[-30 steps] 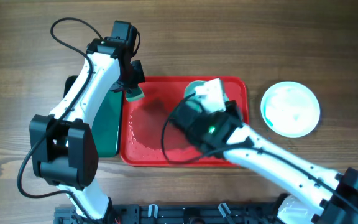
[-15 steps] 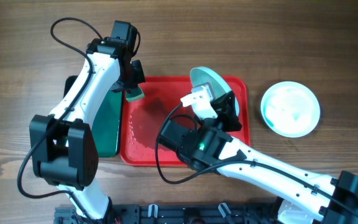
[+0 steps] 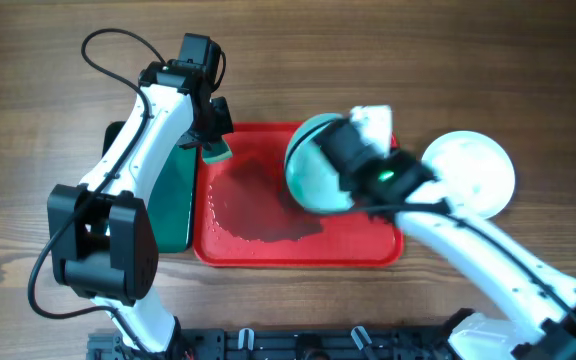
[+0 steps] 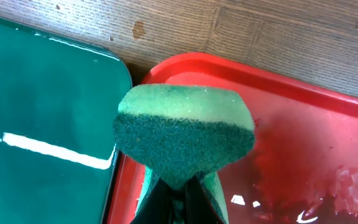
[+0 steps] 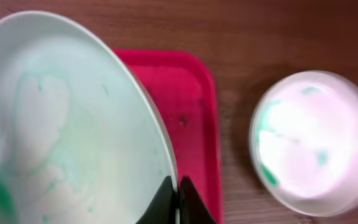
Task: Clean dirty plates on tray and stack at the side
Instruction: 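Lift the last plate with the right gripper and stack it on the pile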
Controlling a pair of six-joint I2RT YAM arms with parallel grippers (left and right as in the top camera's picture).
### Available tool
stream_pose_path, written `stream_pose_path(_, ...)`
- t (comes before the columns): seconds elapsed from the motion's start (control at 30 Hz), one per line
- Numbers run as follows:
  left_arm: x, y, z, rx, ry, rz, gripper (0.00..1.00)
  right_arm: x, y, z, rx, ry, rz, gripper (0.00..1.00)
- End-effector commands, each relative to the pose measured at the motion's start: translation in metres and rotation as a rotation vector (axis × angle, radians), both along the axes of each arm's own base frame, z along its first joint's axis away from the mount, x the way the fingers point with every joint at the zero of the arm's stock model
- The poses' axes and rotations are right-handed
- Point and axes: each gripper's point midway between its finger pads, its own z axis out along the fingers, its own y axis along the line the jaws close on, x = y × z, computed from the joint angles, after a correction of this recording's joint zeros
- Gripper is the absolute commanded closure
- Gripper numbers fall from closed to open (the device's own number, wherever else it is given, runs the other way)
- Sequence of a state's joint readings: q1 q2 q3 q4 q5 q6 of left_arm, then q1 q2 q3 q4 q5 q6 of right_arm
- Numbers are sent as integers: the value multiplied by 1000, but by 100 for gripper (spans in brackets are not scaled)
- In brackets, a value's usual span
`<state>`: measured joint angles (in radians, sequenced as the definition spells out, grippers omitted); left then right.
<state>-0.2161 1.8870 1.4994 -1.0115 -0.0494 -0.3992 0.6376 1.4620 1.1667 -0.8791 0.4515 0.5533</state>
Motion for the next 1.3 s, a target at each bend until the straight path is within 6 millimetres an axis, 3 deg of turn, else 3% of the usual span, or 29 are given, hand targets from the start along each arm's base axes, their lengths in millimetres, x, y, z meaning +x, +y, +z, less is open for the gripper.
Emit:
stream_pose_path(0.0, 4, -5, 3, -20, -8, 3, 96, 8, -9, 6, 266, 97, 67, 96)
stream_pose_path(0.2, 4, -5, 3, -18, -8, -4, 96, 21, -99, -11, 375, 133, -173, 96)
stream_pose_path(0.33, 4, -5, 3, -18, -8, -5, 96, 0, -174, -43, 387, 169, -409, 96)
stream_pose_path(0.43, 4, -5, 3, -18, -8, -7, 96, -21, -217, -67, 411, 180, -562, 96)
stream_pose_path(0.67, 4, -5, 3, -17, -8, -7, 96, -53, -266, -87, 430, 175, -752, 96)
stream_pose_path(0.83, 4, -5, 3, -17, -8, -7, 96, -58, -274, -87, 388, 178, -782, 93)
stream_pose_path(0.9, 4, -5, 3, -17, -9, -7, 96, -53, -271, -86, 416, 163, -762, 53)
stream_pose_path(0.93, 4, -5, 3, -17, -9, -7, 96, -49, -267, -85, 445, 154, -746, 46)
stream_pose_path(1.07, 4, 0, 14, -11, -13, -28, 96, -26, -234, -75, 558, 127, -531, 30)
stream_pose_path(1.17, 0, 10, 39, -7, -14, -25, 96, -10, -207, -60, 547, 123, -383, 28)
stream_pose_path(1.27, -17, 32, 59, 31, 16, 13, 96, 4, -171, -42, 529, 126, -247, 27)
